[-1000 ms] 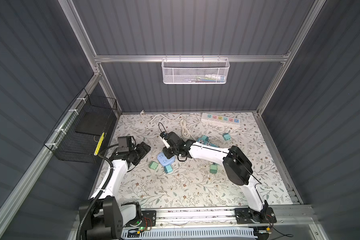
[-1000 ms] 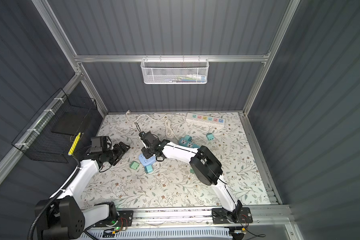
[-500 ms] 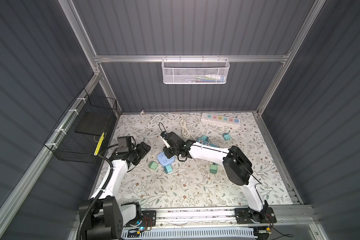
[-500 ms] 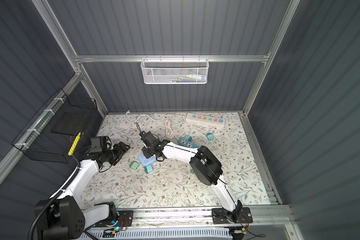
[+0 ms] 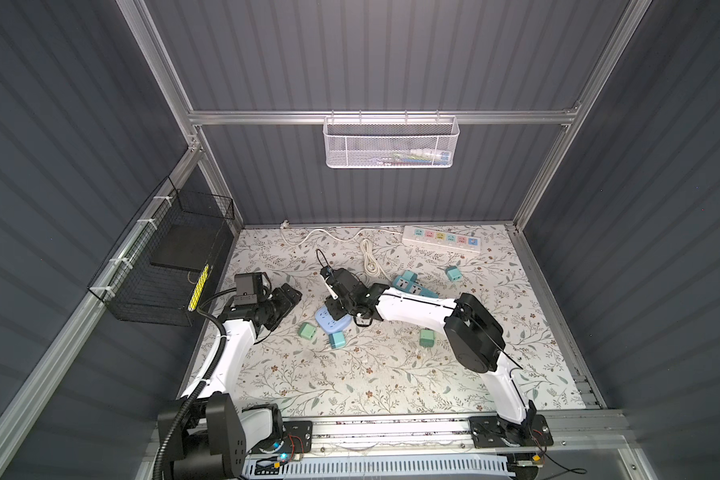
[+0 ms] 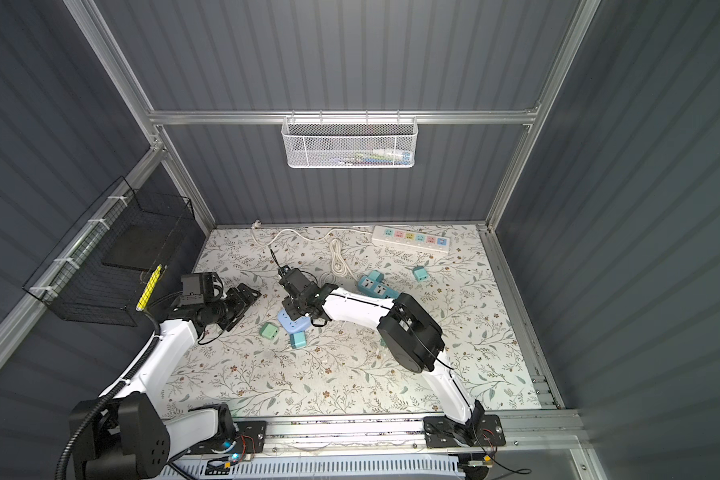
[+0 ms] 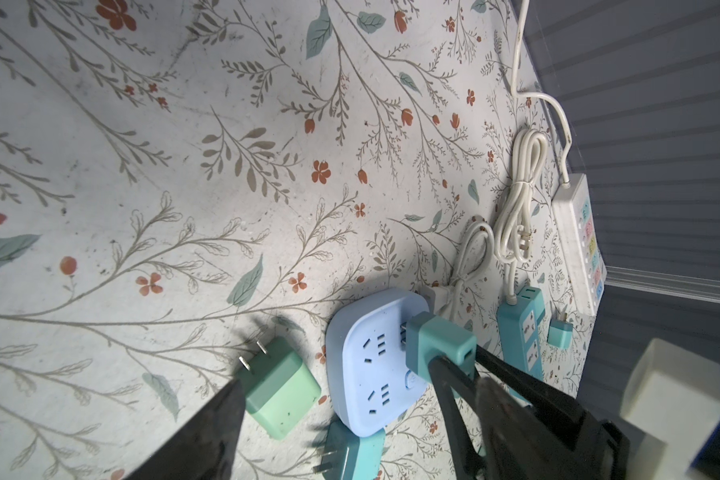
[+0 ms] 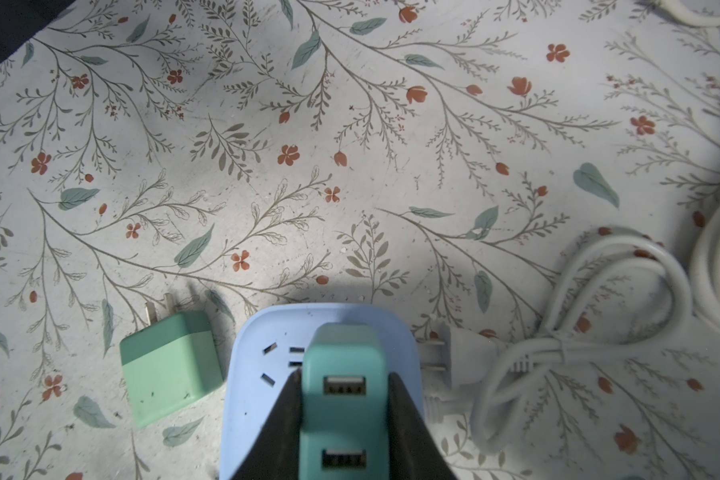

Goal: Insert the plug
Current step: 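Carry the teal adapter over the blue socket while the left arm draws back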

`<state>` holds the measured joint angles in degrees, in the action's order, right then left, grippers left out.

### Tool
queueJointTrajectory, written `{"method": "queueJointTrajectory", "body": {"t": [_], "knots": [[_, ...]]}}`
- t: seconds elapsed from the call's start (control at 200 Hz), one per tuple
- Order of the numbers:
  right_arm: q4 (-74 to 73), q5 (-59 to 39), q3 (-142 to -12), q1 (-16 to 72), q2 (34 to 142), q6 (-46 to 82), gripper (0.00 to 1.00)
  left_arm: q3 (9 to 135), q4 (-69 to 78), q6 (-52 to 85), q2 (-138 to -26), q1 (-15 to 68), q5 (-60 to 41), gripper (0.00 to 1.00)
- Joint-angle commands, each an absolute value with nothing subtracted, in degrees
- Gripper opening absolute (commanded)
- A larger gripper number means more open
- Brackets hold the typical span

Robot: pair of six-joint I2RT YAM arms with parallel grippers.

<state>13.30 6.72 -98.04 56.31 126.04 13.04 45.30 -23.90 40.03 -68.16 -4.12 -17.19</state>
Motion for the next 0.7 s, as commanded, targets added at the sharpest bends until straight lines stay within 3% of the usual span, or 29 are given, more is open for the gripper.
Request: {"method": "queueJointTrajectory", "body": {"t": [0.0,0.695], "knots": [[17.9,9.9,-96.9,56.4,127.6,11.6,0.10,45.0,-24.1,38.8,-66.7,-4.5,-17.3,0.88],[21.2,7.3,-92.5,57.1,131.6,9.9,0.05,45.4,-26.5,38.5,-63.7,-4.5,-16.0,0.88]]}}
